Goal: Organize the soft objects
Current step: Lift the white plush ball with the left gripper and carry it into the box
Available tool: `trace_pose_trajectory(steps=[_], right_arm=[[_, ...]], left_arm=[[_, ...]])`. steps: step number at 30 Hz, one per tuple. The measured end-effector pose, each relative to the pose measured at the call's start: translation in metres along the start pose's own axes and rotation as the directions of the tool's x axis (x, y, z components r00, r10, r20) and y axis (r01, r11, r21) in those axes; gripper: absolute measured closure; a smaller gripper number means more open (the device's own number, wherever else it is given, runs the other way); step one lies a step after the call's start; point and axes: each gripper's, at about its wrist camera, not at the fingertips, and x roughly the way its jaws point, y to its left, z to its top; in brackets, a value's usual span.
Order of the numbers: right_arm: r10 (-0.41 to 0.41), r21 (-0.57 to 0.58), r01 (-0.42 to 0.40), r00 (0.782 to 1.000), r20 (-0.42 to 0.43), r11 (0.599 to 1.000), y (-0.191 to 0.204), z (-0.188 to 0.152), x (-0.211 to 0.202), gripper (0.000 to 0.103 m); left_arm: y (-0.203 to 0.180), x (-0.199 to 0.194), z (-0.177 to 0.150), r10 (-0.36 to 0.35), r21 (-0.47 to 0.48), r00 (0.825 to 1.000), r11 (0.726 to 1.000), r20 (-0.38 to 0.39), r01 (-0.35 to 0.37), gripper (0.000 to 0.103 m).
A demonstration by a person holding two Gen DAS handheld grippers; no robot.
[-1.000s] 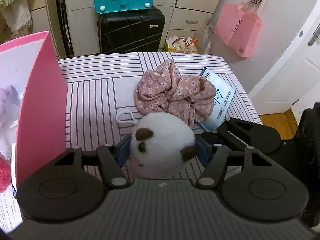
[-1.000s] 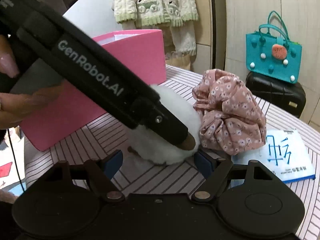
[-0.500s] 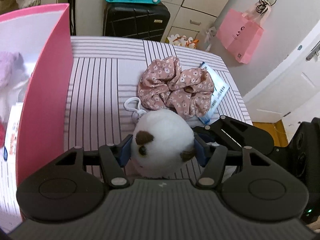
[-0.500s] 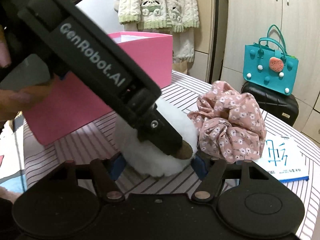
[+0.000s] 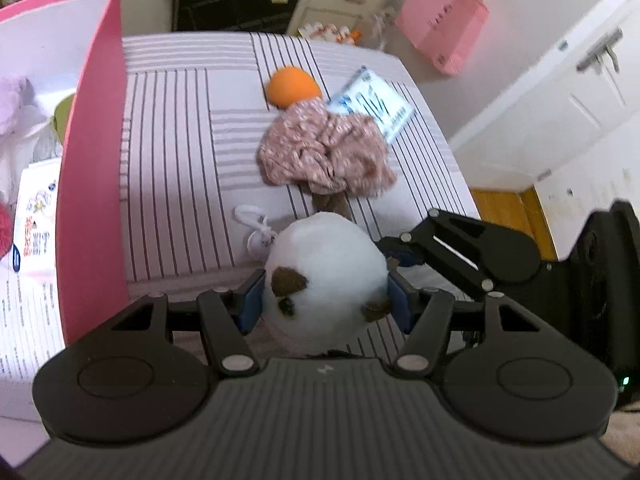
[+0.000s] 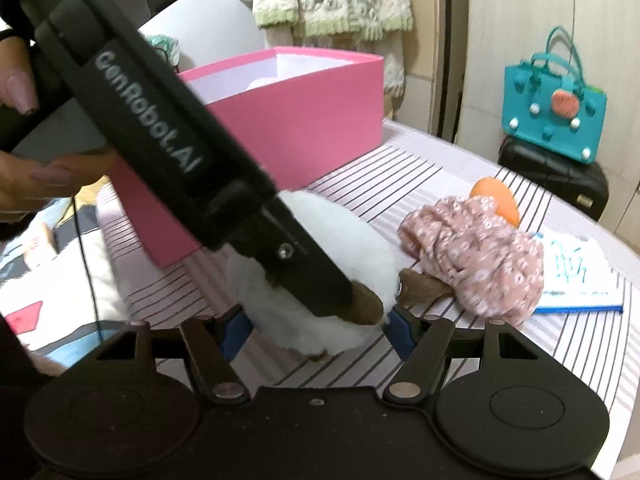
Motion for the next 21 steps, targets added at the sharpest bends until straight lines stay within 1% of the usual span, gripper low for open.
trace_pose_trajectory(steps=[5, 10, 16, 19, 21], right_arm=[[0.028, 0.009, -0.027, 0.997, -0.066, 1.0, 0.012, 0.005, -0.01, 0.029], [0.038, -0.007, -0.039, 0.994, -0.1, 0.999, 0.022, 0.017, -0.023, 0.03], [0.071, -0.005, -0.072, 0.99, -0.119, 0.997, 0.031, 0.035, -0.04, 0.03], [0.085, -0.023, -0.089, 0.987, -0.133, 0.996, 0.039, 0.045, -0.048, 0.03], [0.088, -0.04, -0.095, 0.986, -0.143, 0.995, 0.049, 0.052, -0.054, 0.03]], left_arm=[[-0.004, -0.007, -0.008, -0.025, 0.026, 0.997, 0.999, -0.074, 0.027, 0.042], [-0.007, -0.02, -0.014, -0.042, 0.04, 0.993, 0.998, -0.112, 0.047, 0.042], [-0.011, -0.047, -0.019, -0.06, 0.037, 0.992, 0.997, -0.109, 0.064, 0.041], [-0.012, -0.06, -0.022, -0.067, 0.038, 0.992, 0.997, -0.11, 0.071, 0.04], [-0.01, -0.069, -0.025, -0.074, 0.021, 0.99, 0.997, -0.119, 0.077, 0.041]])
